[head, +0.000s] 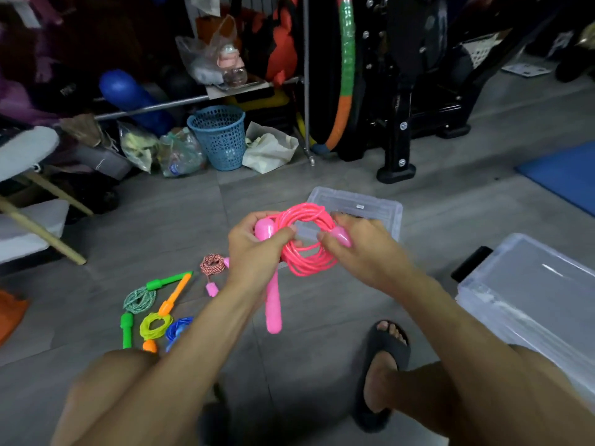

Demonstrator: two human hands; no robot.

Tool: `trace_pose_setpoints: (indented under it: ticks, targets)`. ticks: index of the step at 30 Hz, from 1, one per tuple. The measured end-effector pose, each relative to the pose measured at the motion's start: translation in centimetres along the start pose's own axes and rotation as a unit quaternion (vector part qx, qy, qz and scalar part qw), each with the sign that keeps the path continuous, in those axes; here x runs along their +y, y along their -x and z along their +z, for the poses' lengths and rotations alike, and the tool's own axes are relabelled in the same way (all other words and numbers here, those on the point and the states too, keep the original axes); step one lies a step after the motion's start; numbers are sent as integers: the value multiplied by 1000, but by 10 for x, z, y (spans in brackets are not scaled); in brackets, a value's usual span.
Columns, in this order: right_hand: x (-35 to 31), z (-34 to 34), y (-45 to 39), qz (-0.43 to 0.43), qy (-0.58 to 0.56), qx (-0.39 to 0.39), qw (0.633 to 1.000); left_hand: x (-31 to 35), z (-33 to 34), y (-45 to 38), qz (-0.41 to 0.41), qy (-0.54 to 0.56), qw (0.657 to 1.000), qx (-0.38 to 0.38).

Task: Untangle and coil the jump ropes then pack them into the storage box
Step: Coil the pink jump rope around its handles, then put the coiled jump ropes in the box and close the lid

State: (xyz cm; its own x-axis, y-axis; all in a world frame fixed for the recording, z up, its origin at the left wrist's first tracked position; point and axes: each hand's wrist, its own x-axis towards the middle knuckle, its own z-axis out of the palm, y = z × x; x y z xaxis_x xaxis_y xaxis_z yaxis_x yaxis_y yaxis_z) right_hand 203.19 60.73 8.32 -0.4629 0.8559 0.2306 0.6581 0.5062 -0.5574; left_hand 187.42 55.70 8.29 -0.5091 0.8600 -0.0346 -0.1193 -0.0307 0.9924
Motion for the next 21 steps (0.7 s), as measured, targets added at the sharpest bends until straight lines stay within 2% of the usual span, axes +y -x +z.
trace_pose_setpoints:
  ticks: [3,5,8,12,16,18,21]
  targets:
    - [5,-20,9,-37,49,-40,997,-10,7,5,-15,9,999,38]
    - [10,-38,14,-56,59,-56,995,-16,18,13,-36,25,999,32]
    - [31,-66,23,-8,-80,-37,996,-17,46,20,-65,76,994,-46]
    - [69,-98,39,108,-273,13,956,-17,106,22,-91,114,975,-169]
    - [123,-110,56,187,-295,126,928,-47,179,24,-99,55,960,-255]
    - [153,-124,68,195,-255,183,929,-69,217,27,-78,-13,948,-307]
    - [204,-152,86,204,-177,221,937,-100,277,34,-41,-130,916,-377]
